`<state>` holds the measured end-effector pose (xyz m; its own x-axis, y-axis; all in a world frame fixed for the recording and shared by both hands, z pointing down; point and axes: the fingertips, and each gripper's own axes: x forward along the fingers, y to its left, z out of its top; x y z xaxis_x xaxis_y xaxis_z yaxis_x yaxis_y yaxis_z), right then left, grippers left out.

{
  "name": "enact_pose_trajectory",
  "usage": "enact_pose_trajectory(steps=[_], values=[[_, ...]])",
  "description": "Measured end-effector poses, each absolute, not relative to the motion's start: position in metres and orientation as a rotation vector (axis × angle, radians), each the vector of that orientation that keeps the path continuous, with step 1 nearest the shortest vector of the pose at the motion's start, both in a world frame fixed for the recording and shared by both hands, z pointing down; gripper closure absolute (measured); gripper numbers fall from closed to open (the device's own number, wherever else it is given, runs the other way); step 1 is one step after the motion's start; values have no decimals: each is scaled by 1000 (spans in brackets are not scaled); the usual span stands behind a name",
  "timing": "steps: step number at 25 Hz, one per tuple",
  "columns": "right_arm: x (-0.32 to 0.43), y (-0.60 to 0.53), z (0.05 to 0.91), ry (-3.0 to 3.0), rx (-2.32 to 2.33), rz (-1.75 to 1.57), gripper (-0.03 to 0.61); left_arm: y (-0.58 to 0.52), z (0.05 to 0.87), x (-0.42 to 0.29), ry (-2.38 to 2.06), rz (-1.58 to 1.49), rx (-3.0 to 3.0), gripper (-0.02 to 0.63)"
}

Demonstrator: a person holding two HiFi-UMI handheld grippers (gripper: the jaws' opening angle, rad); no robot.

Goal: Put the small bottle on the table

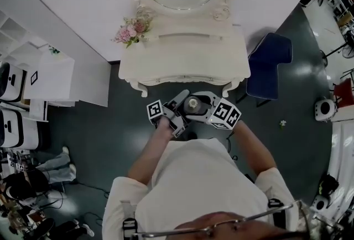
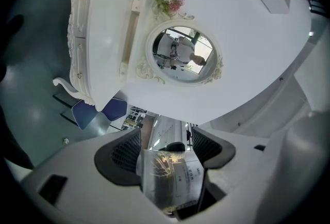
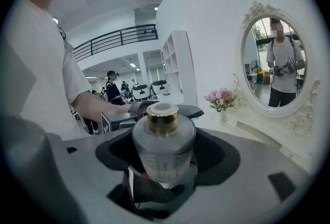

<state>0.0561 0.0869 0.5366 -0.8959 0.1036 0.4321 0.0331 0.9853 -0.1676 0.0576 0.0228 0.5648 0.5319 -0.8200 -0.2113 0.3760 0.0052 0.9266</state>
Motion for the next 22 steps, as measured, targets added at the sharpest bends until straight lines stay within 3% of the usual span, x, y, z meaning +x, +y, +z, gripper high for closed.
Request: enact_pose_trajectory(steps=[22], values=[[-29, -80, 559, -2653, 167, 334, 238, -141, 590, -15, -323, -820, 1199, 310]])
